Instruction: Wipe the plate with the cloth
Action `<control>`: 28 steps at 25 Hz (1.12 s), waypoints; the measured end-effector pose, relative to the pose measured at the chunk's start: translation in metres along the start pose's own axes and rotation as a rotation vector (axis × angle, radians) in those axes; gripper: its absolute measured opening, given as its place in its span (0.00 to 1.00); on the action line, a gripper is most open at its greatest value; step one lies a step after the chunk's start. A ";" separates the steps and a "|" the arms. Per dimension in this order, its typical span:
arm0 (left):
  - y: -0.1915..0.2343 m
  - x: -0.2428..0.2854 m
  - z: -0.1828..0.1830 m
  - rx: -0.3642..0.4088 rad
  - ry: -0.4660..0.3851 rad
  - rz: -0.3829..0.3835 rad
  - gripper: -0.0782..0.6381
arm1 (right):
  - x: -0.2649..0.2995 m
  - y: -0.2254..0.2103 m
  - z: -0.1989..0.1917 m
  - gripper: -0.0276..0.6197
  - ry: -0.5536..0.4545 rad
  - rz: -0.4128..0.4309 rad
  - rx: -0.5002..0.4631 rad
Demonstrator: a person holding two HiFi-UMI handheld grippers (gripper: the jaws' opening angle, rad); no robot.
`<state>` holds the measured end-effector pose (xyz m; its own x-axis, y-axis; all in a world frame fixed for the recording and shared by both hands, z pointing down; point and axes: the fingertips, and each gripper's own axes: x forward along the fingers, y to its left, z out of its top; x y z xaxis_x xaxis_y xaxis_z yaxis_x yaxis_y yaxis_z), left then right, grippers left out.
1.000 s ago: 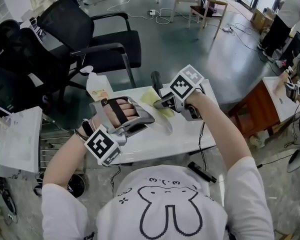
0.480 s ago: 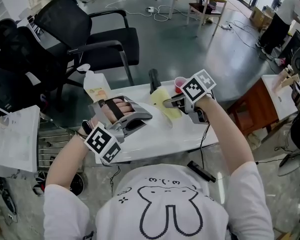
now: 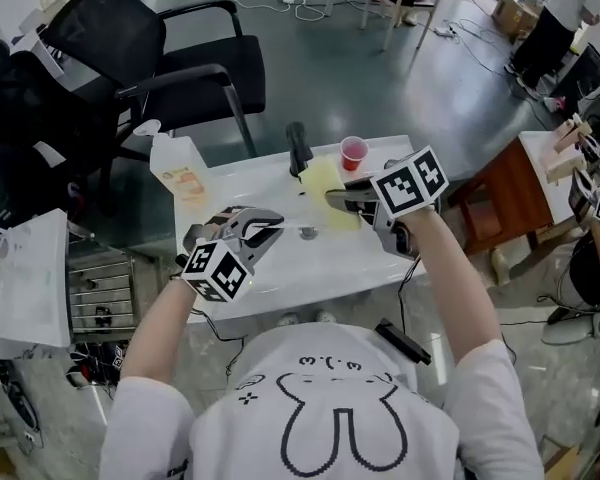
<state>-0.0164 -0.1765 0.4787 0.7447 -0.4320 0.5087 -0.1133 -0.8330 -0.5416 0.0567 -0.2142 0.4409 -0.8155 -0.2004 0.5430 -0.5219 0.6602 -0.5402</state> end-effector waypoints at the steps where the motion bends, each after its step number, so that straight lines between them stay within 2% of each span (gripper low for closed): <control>1: -0.003 0.006 -0.008 -0.074 0.005 0.000 0.14 | 0.002 -0.002 -0.003 0.10 -0.013 -0.008 0.010; 4: -0.016 0.026 -0.031 -0.256 0.028 -0.024 0.14 | 0.007 -0.015 -0.012 0.10 -0.047 -0.059 0.041; 10: -0.042 0.064 -0.075 -0.501 0.112 -0.074 0.14 | 0.021 -0.031 -0.032 0.10 -0.042 -0.084 0.118; 18: -0.049 0.099 -0.126 -1.030 0.144 -0.071 0.14 | 0.032 -0.051 -0.055 0.10 -0.079 -0.127 0.242; 23: -0.066 0.119 -0.159 -1.295 0.223 -0.068 0.14 | 0.037 -0.064 -0.076 0.10 -0.094 -0.167 0.314; 28: -0.066 0.137 -0.173 -1.549 0.200 -0.058 0.14 | 0.037 -0.078 -0.091 0.10 -0.103 -0.233 0.343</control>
<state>-0.0204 -0.2402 0.7000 0.6900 -0.3206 0.6489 -0.7236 -0.3258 0.6085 0.0900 -0.2073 0.5614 -0.6777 -0.3984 0.6181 -0.7338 0.3131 -0.6028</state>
